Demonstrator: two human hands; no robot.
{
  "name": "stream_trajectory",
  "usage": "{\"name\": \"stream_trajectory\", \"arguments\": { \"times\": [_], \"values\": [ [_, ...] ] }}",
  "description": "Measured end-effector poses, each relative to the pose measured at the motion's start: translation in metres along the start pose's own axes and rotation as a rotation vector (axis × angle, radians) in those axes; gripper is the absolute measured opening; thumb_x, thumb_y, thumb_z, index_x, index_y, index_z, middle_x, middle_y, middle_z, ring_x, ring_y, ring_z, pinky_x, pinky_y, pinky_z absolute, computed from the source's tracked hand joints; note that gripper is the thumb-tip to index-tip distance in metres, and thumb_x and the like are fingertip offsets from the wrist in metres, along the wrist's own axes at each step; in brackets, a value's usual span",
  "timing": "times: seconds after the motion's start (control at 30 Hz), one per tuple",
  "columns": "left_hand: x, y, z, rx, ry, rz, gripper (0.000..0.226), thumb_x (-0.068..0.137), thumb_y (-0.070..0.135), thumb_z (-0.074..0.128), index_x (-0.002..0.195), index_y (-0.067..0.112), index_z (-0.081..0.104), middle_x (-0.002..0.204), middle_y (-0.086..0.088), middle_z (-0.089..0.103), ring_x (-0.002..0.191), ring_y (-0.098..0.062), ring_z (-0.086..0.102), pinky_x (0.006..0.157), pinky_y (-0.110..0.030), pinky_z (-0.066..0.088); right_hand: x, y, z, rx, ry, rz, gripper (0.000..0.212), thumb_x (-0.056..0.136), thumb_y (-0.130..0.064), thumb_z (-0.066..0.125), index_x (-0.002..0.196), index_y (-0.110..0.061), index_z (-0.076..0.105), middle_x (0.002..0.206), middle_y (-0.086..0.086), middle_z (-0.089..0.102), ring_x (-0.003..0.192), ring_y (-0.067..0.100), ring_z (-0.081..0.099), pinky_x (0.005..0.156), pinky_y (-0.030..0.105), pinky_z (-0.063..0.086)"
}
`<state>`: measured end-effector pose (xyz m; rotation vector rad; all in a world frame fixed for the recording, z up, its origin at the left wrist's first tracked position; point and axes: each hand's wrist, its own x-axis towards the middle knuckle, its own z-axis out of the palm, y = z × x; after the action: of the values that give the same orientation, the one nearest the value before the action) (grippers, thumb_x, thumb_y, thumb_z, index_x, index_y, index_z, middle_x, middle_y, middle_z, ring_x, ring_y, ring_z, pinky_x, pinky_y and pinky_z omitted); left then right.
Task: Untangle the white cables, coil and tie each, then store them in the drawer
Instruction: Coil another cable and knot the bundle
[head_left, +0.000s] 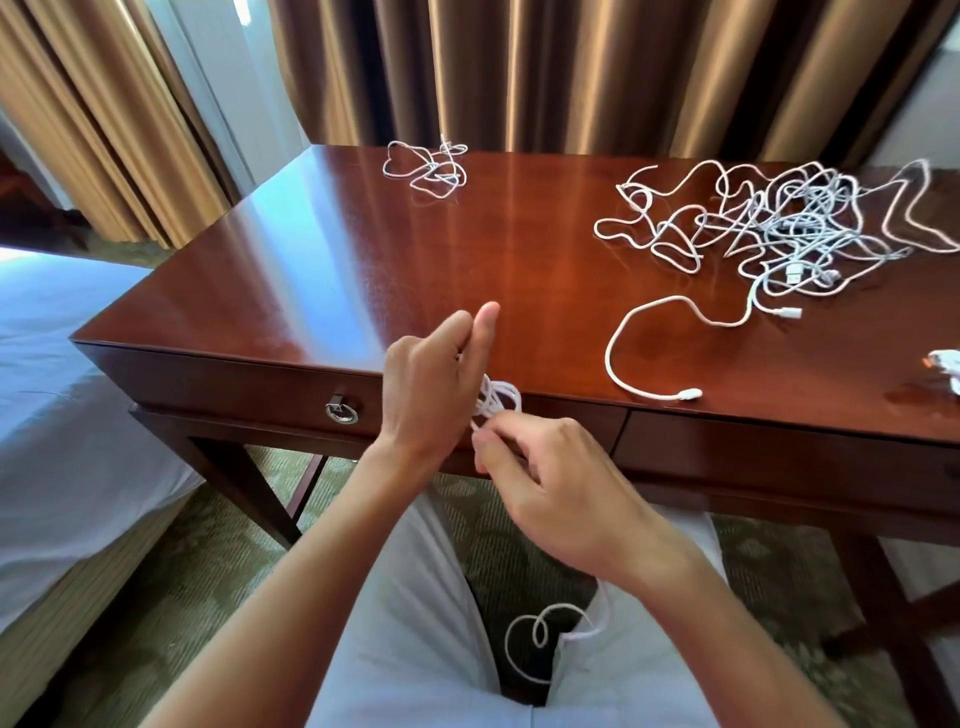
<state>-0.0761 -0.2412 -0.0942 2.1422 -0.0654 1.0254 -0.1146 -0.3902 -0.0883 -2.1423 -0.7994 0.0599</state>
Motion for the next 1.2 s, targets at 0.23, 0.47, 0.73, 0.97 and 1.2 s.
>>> {"name": "stream_trajectory", "arguments": {
  "times": [0.23, 0.47, 0.73, 0.97, 1.2],
  "values": [
    [-0.013, 0.014, -0.001, -0.595, -0.235, -0.221, 0.064, 0.105, 0.04, 0.033, 0.052, 0.007, 0.046, 0.044, 0.004, 0.049, 0.041, -0.005, 0.041, 0.045, -0.019, 0.032, 0.024, 0.014, -0.042, 0.235, 0.088, -0.081, 0.022, 0.099, -0.03, 0.062, 0.082, -0.019, 0.071, 0.072, -0.013, 0.068, 0.067, -0.001, 0.059, 0.067, 0.024, 0.047],
    [-0.001, 0.037, -0.001, -0.724, 0.146, -0.411, 0.067, 0.109, 0.034, 0.033, 0.044, 0.024, 0.047, 0.038, -0.004, 0.043, 0.033, -0.014, 0.038, 0.036, -0.024, 0.028, 0.024, 0.016, -0.008, 0.439, 0.166, -0.088, 0.025, 0.102, -0.013, 0.055, 0.086, -0.027, 0.067, 0.069, -0.021, 0.064, 0.066, -0.008, 0.055, 0.065, 0.012, 0.041],
    [0.003, 0.015, 0.003, -0.282, 0.24, -0.051, 0.056, 0.106, 0.028, 0.037, 0.054, 0.011, 0.044, 0.044, 0.014, 0.041, 0.041, -0.002, 0.043, 0.047, -0.013, 0.031, -0.002, 0.001, 0.015, 0.001, 0.001, -0.027, 0.015, 0.105, -0.028, 0.042, 0.097, -0.023, 0.054, 0.083, -0.003, 0.067, 0.074, 0.025, 0.061, 0.066, 0.046, 0.049],
    [-0.01, 0.006, -0.004, -0.355, -0.126, 0.014, 0.064, 0.106, 0.048, 0.029, 0.054, 0.017, 0.05, 0.045, 0.014, 0.05, 0.043, -0.003, 0.05, 0.048, -0.019, 0.037, 0.015, 0.004, -0.045, -0.076, 0.136, -0.202, 0.013, 0.095, -0.034, 0.067, 0.094, -0.025, 0.075, 0.088, -0.012, 0.073, 0.083, 0.008, 0.069, 0.075, 0.036, 0.055],
    [-0.004, 0.029, -0.011, -0.801, -0.147, -0.408, 0.064, 0.104, 0.042, 0.033, 0.047, 0.021, 0.054, 0.04, -0.002, 0.047, 0.033, -0.015, 0.037, 0.038, -0.036, 0.021, 0.023, 0.027, -0.03, 0.482, 0.209, -0.06, 0.015, 0.086, -0.027, 0.072, 0.094, -0.018, 0.08, 0.09, -0.006, 0.079, 0.087, 0.007, 0.071, 0.083, 0.023, 0.054]
  ]
}}
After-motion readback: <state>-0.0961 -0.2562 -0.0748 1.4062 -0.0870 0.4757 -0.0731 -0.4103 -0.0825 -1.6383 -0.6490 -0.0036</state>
